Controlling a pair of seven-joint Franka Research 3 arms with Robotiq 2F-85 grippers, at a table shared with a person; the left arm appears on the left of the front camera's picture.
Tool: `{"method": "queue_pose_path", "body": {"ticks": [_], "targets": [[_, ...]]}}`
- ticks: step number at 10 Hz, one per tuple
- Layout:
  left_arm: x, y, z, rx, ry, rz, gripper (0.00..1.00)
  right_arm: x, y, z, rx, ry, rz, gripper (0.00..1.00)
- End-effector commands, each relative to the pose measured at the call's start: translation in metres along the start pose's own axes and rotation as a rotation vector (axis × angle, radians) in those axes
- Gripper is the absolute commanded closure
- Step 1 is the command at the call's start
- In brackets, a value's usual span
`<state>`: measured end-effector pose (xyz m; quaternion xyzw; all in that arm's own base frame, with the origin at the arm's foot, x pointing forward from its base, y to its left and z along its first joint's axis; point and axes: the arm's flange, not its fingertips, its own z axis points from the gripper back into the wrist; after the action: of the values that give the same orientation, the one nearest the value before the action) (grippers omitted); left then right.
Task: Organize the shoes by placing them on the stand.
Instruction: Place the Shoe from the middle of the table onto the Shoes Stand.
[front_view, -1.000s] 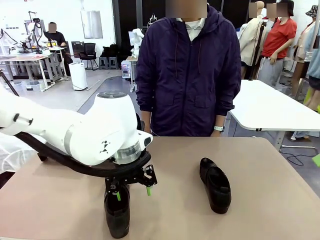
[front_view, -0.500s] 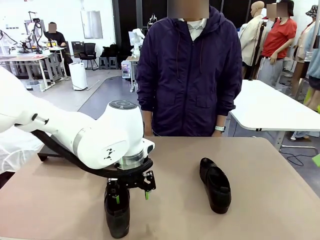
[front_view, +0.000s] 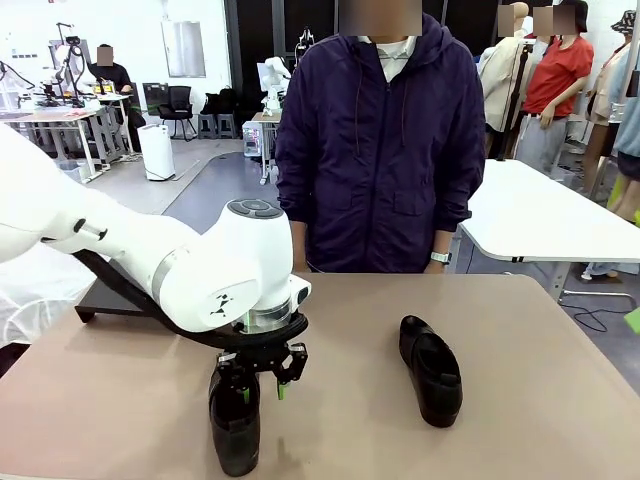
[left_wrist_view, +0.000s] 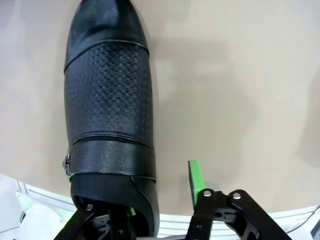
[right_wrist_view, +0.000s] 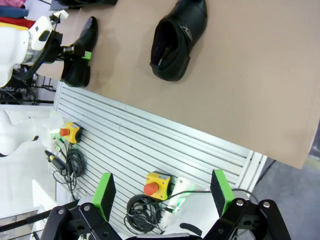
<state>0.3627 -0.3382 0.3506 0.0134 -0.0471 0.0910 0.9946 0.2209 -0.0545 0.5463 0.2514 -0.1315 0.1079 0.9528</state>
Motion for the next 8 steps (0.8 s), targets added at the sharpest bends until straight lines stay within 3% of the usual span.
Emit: {"method": "queue_pose_path", "body": {"ticks": [1, 6, 8], "targets": [[0.004, -0.007, -0.001, 0.042, 0.006, 0.026, 1.0, 0.003, -0.002, 0.004, 0.002, -0.002, 0.017, 0.0], [0.006, -0.001, 0.0, 0.048, 0.035, 0.024, 1.0, 0.003, -0.002, 0.004, 0.002, -0.002, 0.017, 0.0], [0.001, 0.004, 0.014, 0.03, 0.057, -0.046, 1.0, 0.003, -0.002, 0.004, 0.002, -0.002, 0.017, 0.0]]}}
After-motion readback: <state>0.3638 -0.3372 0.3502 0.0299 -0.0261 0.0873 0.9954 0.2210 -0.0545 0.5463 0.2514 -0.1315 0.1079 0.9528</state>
